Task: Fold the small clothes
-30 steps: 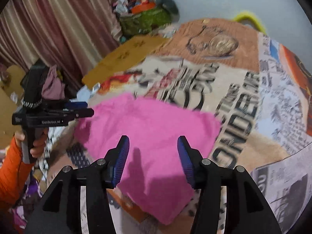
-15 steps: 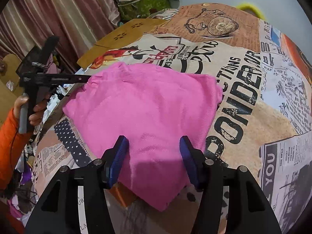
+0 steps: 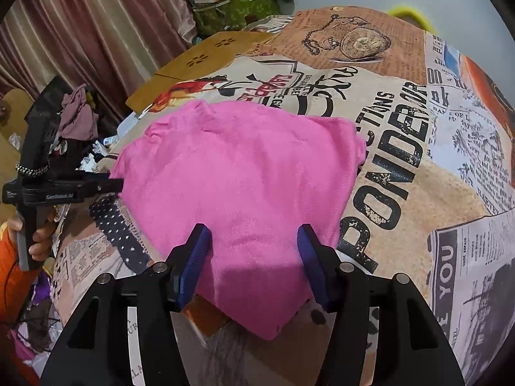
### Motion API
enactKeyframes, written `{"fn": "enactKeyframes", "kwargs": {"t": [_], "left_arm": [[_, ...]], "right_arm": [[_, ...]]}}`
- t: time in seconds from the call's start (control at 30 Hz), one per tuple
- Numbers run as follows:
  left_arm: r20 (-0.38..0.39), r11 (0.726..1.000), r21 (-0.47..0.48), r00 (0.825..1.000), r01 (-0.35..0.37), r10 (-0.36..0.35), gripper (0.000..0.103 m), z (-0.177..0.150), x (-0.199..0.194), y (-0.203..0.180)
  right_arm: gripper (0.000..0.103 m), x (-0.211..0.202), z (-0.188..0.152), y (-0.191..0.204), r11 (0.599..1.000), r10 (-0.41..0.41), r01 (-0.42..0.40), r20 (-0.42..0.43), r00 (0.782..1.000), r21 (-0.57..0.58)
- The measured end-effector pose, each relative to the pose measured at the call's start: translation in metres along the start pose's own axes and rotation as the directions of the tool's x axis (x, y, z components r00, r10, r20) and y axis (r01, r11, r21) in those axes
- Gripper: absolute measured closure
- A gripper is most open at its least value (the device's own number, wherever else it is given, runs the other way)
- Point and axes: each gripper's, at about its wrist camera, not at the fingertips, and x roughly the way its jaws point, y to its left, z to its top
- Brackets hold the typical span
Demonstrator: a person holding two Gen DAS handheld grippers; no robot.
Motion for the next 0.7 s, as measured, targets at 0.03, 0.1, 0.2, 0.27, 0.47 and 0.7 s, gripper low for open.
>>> {"fn": "enactKeyframes", "kwargs": {"t": [0.03, 0.1, 0.2, 0.27, 0.47, 0.7], "left_arm": [[0.001, 1.000, 0.002, 1.000, -0.013, 0.013, 0.076, 0.000, 0.001, 0.001], [0.001, 0.999, 0.009, 0.999, -0.042, 0.042, 0.076, 0.000, 0.002, 0.001], [0.006, 0.995, 0.038, 0.996, -0.094, 0.093, 0.074, 0.001, 0.002, 0.000], [-0.001, 0.995, 0.029, 0.995, -0.099, 0.099, 0.072, 0.002, 0.001, 0.001], [0.049, 0.996, 0.018, 0.995, -0.089, 0.088, 0.073, -0.001, -0.034, -0.008], [0.235, 0.993, 0.073, 0.969, -0.092, 0.072, 0.072, -0.004, -0.117, -0.049]], "right_arm": [[0.050, 0.000, 0.000, -0.001, 1.000, 0.001, -0.001, 0.000, 1.000, -0.001], [0.050, -0.001, -0.002, -0.002, 1.000, 0.001, -0.001, -0.001, 1.000, 0.003], [0.050, -0.004, -0.006, -0.003, 1.000, -0.004, 0.004, -0.002, 1.000, 0.006], [0.050, -0.007, -0.009, -0.003, 1.000, -0.009, 0.009, -0.002, 1.000, 0.009], [0.049, -0.024, -0.016, -0.002, 0.998, -0.031, 0.030, 0.016, 0.999, 0.047], [0.049, -0.083, -0.014, 0.018, 0.998, -0.038, 0.030, 0.176, 0.984, 0.052]]}}
